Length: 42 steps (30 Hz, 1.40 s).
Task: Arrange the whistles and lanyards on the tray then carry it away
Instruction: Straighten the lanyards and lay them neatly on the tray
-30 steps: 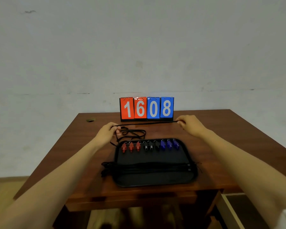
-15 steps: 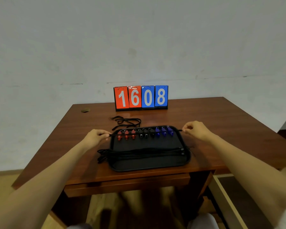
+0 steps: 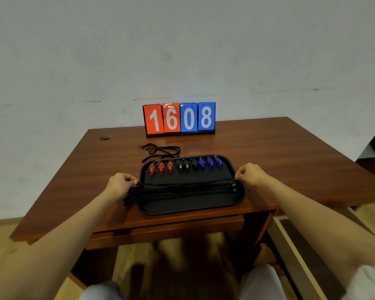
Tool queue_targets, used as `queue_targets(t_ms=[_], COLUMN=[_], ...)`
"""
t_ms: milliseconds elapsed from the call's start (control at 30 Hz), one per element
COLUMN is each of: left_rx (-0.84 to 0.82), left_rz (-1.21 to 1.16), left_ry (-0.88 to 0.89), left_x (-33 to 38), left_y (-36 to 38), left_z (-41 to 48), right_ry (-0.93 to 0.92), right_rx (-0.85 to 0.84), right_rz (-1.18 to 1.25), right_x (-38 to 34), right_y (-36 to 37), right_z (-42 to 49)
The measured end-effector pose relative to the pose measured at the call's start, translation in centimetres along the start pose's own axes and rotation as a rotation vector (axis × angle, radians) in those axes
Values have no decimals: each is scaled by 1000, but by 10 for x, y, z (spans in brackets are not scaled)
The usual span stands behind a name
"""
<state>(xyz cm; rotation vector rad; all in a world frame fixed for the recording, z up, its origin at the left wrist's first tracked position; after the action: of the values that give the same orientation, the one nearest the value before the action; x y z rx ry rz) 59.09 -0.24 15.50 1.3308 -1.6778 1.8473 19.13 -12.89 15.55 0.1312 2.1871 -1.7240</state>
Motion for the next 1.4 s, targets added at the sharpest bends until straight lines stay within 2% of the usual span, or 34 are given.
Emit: queue_targets(t_ms=[733,1033,1300,1400], left_rx=[-23,22,21,17], left_rz=[104,464,685,689], left_ry=[41,41,370,463], left_x=[-8,-4,19,25], left_y=[21,27,54,62], left_z=[-9,-11,-26,-30], right_ry=[58,37,-141,-212], right_rx=[61,71,91,94], right_rz=[-92,-73,-268,-280], right_x=[17,19,-8,-16], right_y=[9,13,17,21], right_z=[-13,-12,-16,-18])
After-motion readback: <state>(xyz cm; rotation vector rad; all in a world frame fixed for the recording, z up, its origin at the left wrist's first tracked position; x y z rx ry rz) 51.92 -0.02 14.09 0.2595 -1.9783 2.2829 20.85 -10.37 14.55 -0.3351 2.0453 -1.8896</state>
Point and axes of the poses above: each hand's wrist, its own z-axis towards the middle knuckle, its own y-axis out of the palm, x = y × z, the point moved 8 cm from there along z, towards the middle knuckle, and after that the axes turned 10 degrees about -z, right-handed, at the moved point
